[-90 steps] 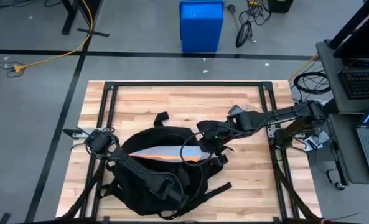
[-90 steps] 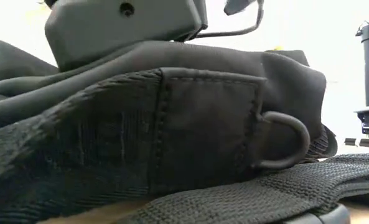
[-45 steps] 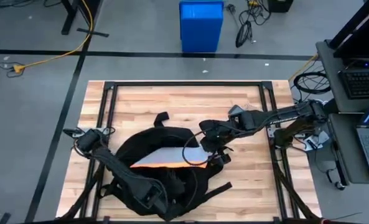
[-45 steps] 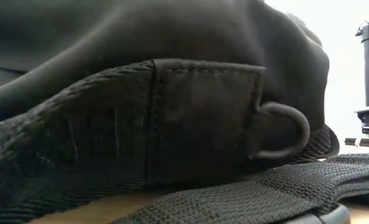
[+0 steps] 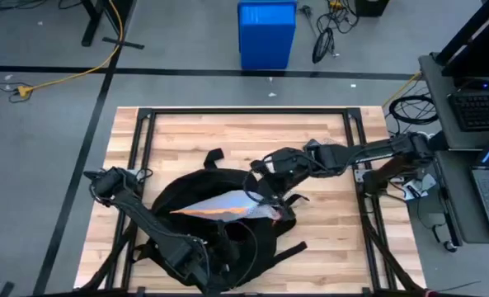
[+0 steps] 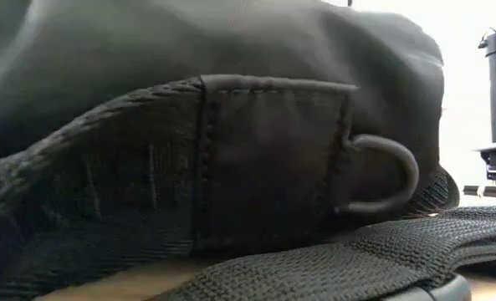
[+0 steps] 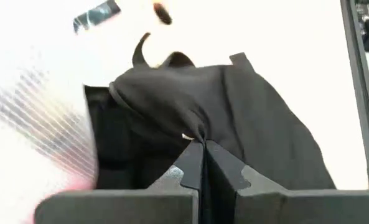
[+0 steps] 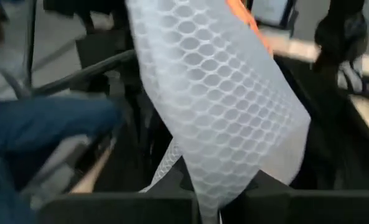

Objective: Unpack backpack
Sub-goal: Put the zip bag into the black backpack

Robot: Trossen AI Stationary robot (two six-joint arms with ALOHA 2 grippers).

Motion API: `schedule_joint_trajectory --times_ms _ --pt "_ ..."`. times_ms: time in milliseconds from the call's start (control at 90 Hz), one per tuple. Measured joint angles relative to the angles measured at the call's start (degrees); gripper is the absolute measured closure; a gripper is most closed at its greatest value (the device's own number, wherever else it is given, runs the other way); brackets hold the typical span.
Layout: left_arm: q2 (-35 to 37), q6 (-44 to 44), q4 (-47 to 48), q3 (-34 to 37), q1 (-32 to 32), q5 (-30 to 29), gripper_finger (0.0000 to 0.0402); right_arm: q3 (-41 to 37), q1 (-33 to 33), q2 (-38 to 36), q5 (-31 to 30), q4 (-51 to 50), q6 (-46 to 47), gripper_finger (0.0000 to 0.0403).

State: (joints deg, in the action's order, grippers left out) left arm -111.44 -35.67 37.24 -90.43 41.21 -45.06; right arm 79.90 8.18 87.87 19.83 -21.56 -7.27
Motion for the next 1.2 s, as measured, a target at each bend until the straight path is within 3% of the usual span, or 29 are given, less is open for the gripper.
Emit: schedule_joint_trajectory --times_ms 278,722,978,1111,1200 --pt "1.8 10.6 -4.0 0.0 1.0 -2.2 0.0401 0.1 -2.3 5.4 2.3 3.5 1.6 0.0399" --pt "4.7 22.6 -7.3 -0.1 3.5 -11.9 0.0401 0.1 -4.0 17.7 10.7 4.1 -0.7 0.0399" --pt "4.7 33.3 -13.6 -0.1 3.4 -12.3 0.0401 0.1 -5.6 22.4 10.6 7.0 1.7 0.0399" --pt "4.7 34.1 -14.5 -0.1 3.4 -11.1 0.0401 0.0 -5.5 22.8 7.3 12.9 2.2 0.0399" --pt "4.7 33.6 -14.3 -0.1 3.1 -9.9 0.0401 0.0 -5.1 22.6 8.6 18.4 1.1 0.0399"
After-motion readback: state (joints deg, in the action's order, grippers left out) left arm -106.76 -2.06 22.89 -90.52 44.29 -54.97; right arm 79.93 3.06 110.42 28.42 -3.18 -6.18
